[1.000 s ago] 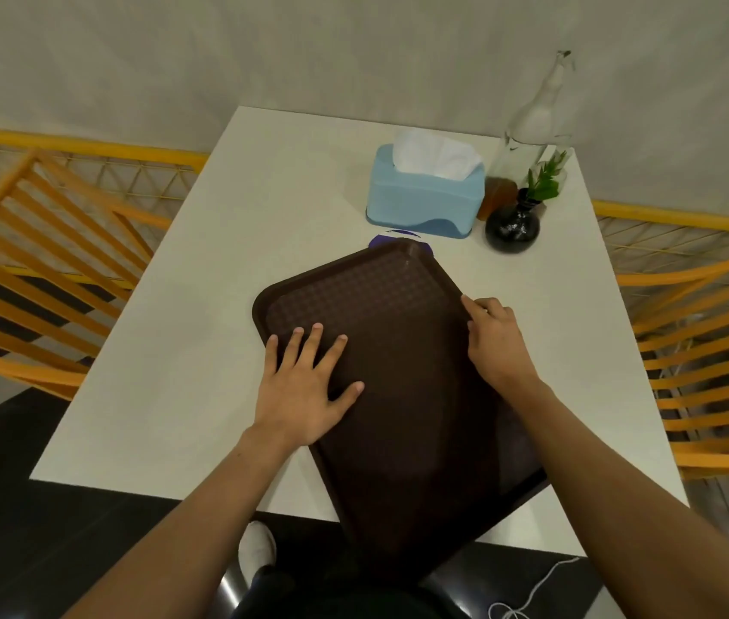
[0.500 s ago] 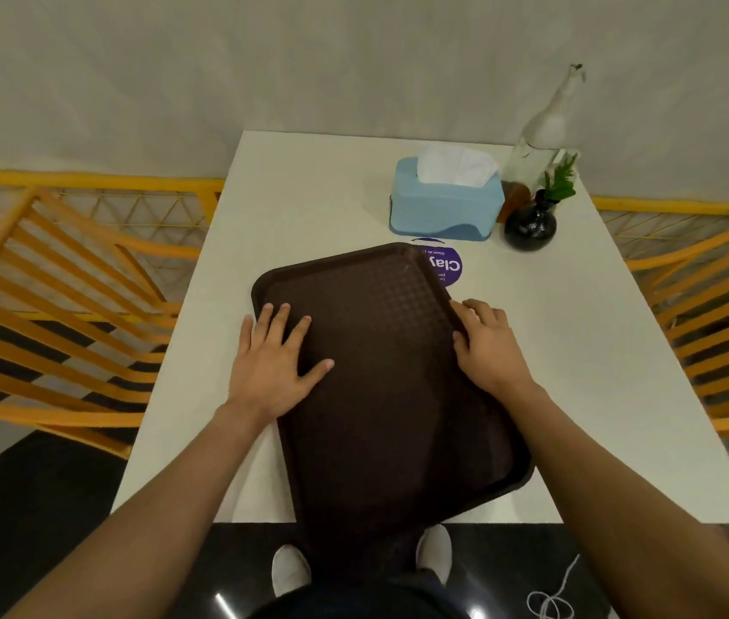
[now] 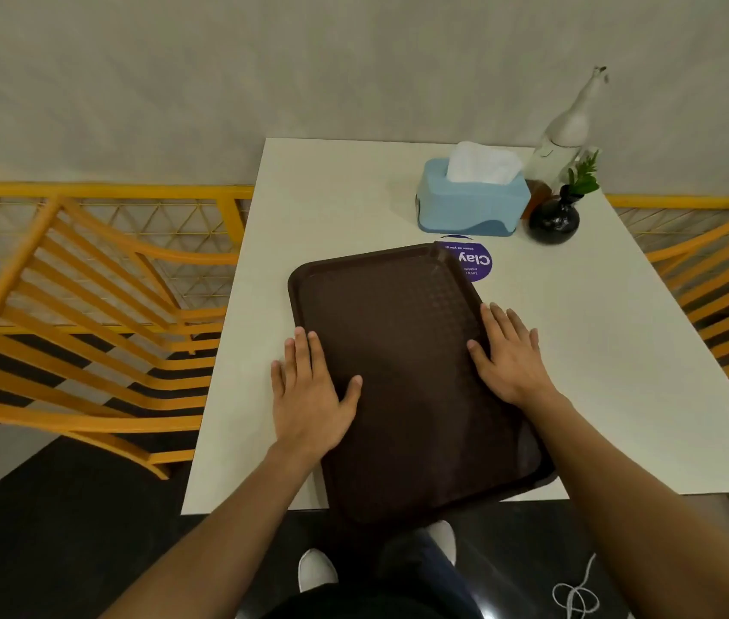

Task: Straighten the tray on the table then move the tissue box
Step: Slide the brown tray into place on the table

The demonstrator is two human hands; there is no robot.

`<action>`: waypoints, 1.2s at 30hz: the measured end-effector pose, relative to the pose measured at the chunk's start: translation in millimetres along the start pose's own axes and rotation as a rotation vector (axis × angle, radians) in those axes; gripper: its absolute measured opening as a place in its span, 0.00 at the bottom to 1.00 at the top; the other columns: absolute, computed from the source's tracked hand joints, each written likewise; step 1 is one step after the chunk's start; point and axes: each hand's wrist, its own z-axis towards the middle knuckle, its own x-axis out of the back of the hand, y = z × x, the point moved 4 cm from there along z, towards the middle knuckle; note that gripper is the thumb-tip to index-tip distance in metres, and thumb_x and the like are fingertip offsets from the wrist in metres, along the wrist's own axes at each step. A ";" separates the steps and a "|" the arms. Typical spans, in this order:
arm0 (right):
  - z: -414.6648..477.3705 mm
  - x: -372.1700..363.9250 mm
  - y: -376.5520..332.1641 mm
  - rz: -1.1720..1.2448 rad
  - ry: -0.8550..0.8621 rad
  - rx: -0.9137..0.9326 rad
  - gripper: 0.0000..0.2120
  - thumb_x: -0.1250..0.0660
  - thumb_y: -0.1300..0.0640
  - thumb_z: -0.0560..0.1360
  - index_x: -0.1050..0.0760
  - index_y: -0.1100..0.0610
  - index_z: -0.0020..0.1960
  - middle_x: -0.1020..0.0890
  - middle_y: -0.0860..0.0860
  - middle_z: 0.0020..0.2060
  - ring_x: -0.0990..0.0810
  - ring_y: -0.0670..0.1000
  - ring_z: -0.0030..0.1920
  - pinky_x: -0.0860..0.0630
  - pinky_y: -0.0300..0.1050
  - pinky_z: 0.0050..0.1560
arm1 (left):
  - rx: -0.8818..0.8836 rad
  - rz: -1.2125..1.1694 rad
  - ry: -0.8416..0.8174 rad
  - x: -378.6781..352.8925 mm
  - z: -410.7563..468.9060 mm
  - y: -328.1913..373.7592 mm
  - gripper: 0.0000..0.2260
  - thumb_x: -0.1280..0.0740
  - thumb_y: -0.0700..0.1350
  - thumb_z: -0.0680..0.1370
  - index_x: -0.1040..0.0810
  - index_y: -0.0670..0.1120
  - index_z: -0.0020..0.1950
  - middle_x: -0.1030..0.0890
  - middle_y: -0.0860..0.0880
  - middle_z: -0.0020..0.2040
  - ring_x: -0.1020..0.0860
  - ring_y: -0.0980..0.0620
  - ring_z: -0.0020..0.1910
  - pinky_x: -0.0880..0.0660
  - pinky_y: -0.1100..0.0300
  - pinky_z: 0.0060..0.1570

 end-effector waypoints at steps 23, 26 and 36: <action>60.2 -20.6 -79.1 0.076 0.051 -0.008 0.36 0.49 0.39 0.83 0.57 0.56 0.82 0.49 0.54 0.81 0.55 0.57 0.80 0.57 0.63 0.76 | 0.026 0.081 0.036 37.4 111.9 -85.1 0.44 0.51 0.73 0.77 0.53 0.44 0.83 0.44 0.45 0.83 0.51 0.45 0.82 0.55 0.46 0.79; 65.6 -21.2 -87.3 0.086 0.065 -0.023 0.36 0.48 0.40 0.83 0.57 0.56 0.82 0.49 0.54 0.81 0.55 0.58 0.80 0.57 0.63 0.76 | 0.007 0.081 0.073 45.5 124.9 -90.3 0.39 0.49 0.69 0.79 0.47 0.45 0.83 0.38 0.45 0.81 0.46 0.45 0.81 0.52 0.46 0.79; 78.5 -23.8 -110.8 0.080 0.046 -0.086 0.35 0.49 0.38 0.82 0.57 0.54 0.82 0.51 0.53 0.81 0.56 0.58 0.80 0.59 0.68 0.75 | -0.045 0.087 0.131 63.3 146.0 -106.4 0.28 0.46 0.59 0.83 0.35 0.46 0.79 0.30 0.46 0.77 0.37 0.45 0.78 0.45 0.44 0.78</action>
